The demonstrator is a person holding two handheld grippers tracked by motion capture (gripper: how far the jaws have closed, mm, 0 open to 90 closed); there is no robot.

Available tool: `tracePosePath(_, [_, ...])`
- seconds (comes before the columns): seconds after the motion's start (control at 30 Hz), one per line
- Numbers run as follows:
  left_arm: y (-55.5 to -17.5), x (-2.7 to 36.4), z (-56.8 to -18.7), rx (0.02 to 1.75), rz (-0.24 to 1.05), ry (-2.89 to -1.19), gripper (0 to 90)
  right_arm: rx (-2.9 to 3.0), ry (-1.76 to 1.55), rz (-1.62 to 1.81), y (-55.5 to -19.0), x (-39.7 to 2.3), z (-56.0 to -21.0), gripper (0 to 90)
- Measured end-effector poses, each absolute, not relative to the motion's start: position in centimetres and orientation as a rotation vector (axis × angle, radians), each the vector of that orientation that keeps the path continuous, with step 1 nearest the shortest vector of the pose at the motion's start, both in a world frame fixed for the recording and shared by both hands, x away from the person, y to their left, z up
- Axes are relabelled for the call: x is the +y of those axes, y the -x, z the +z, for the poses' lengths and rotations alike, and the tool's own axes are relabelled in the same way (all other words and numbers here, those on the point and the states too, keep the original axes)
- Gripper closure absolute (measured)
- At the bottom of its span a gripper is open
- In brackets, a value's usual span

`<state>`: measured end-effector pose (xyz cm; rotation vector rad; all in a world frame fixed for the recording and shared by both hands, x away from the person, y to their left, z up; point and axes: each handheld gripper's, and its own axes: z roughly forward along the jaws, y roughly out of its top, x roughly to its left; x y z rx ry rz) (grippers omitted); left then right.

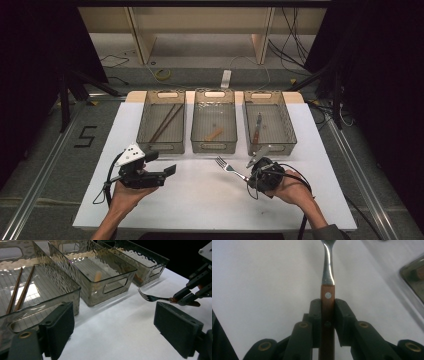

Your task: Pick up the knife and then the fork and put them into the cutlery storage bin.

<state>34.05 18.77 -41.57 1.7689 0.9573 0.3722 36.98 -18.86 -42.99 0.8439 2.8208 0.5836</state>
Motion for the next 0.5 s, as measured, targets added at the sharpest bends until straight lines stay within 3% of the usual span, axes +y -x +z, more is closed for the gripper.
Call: tracePosePath(0.5, [-34.05, 18.81, -41.55, 0.959, 0.373, -1.760, 16.2, 2.770, -0.865, 0.630, -38.05, -19.32, -42.06, 77.2])
